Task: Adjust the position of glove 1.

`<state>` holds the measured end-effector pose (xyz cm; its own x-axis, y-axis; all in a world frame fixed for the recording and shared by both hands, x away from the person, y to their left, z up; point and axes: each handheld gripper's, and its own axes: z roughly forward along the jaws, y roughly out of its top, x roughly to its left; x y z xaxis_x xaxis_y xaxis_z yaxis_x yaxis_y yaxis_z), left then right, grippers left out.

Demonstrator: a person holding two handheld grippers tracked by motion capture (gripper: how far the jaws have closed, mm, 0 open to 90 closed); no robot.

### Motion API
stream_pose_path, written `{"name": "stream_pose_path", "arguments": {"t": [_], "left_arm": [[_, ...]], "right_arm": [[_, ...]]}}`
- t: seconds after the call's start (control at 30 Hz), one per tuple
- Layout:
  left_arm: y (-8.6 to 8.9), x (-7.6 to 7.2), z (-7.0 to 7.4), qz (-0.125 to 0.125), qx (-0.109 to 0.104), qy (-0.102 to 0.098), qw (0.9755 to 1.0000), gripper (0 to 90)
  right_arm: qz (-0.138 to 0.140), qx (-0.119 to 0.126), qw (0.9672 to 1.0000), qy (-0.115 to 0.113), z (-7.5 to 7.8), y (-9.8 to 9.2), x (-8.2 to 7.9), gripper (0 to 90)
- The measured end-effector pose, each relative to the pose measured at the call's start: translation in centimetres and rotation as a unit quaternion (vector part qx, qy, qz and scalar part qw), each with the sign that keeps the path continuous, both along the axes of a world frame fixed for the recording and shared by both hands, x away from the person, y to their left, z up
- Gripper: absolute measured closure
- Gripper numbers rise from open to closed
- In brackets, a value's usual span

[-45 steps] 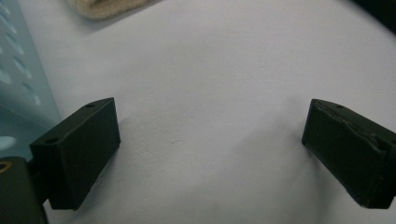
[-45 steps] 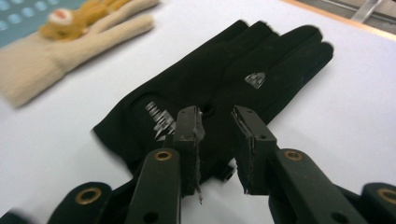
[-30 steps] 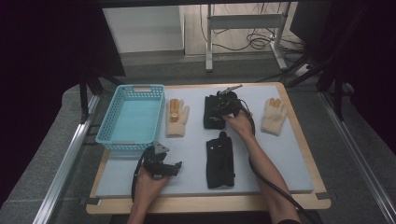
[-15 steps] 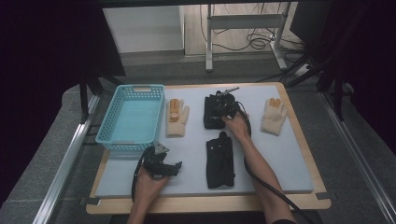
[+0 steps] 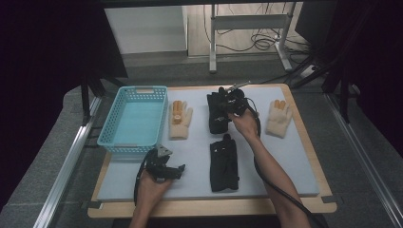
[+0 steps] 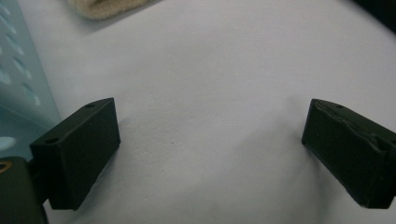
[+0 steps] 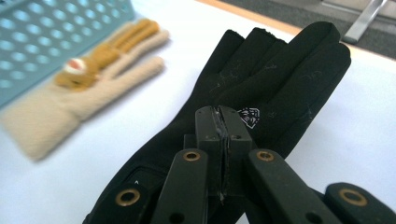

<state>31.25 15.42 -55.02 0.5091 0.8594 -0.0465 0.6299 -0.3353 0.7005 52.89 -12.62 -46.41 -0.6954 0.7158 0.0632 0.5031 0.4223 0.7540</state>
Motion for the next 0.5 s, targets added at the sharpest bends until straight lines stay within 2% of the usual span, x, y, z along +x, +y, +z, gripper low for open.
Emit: {"name": "stream_pose_path", "arguments": {"t": [0.1,0.2,0.23,0.37,0.43,0.5], "left_arm": [[0.0,0.0,0.0,0.0,-0.001,-0.001,1.0,4.7],[0.0,0.0,0.0,0.0,-0.001,-0.001,1.0,4.6],[0.0,0.0,0.0,0.0,-0.001,-0.001,1.0,4.6],[0.0,0.0,0.0,0.0,-0.002,-0.001,1.0,4.6],[0.0,0.0,0.0,0.0,-0.002,0.0,1.0,4.6],[0.0,0.0,0.0,0.0,-0.001,0.0,1.0,4.6]], "right_arm": [[0.005,0.006,1.0,-0.002,0.9,-0.1,-0.8,87.4],[0.012,0.014,0.9998,-0.005,2.2,-0.3,-2.3,87.3],[0.014,0.019,0.9997,-0.005,2.9,-0.6,-3.6,87.3],[0.021,0.021,0.9996,-0.004,3.5,-0.9,-5.6,87.3],[0.028,0.026,0.9993,-0.004,3.8,-1.4,-8.4,87.2],[0.029,0.027,0.9992,-0.003,3.9,-1.5,-9.1,87.2]]}}
